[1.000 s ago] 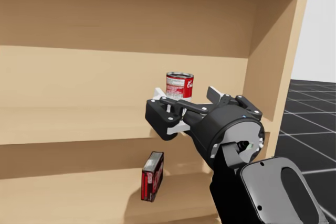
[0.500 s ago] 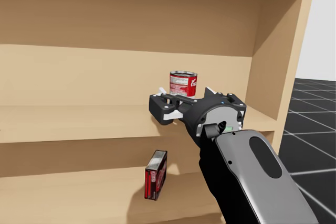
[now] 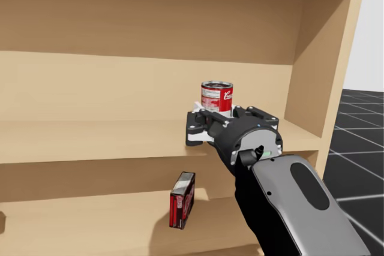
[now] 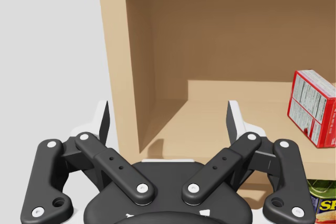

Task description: Look through the shelves, find the red soup can, and take it.

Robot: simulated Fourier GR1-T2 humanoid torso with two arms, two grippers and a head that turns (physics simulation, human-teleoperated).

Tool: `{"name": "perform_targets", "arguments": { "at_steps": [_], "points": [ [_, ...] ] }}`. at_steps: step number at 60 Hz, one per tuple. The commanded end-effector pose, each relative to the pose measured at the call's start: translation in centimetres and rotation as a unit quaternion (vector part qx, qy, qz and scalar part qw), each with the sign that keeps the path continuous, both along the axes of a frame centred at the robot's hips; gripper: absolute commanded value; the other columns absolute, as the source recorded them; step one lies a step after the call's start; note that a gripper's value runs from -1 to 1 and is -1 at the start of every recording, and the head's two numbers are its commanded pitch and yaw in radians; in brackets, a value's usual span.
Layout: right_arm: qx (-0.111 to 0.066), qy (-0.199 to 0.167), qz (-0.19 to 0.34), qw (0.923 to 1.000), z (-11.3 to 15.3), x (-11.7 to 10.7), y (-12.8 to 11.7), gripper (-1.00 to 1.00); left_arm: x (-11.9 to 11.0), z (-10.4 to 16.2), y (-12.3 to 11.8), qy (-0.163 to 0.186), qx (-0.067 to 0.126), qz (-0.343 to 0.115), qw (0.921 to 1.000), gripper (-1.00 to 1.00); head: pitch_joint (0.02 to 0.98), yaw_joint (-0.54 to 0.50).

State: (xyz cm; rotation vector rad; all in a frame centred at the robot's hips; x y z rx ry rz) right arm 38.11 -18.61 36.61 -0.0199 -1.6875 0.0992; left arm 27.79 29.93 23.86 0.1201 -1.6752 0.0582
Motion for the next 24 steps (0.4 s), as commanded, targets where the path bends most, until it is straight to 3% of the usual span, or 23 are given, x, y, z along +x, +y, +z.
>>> {"name": "perform_targets", "arguments": {
  "at_steps": [1, 15, 20, 24],
  "points": [
    [0.002, -0.032, -0.045, 0.9985, 1.0, -2.1, -1.5, 1.00, 0.0, 0.0, 0.0, 0.000, 0.000, 0.001, 1.0000, -1.00, 0.279, -0.26],
    [-0.045, -0.071, -0.050, 0.9952, 0.1, -7.4, -2.3, 1.00, 0.1, -0.1, -0.1, 0.001, 0.002, -0.002, 1.0000, -1.00, 0.280, -0.26],
    [-0.054, -0.084, -0.048, 0.9939, -0.2, -9.4, -2.7, 1.00, 0.1, -0.2, -0.2, 0.001, 0.003, -0.002, 1.0000, -1.00, 0.280, -0.26],
    [-0.076, -0.098, -0.051, 0.9910, -0.7, -11.0, -3.2, 1.00, 0.1, -0.2, -0.3, 0.001, 0.003, -0.002, 1.0000, -1.00, 0.280, -0.26]
  ]
}}
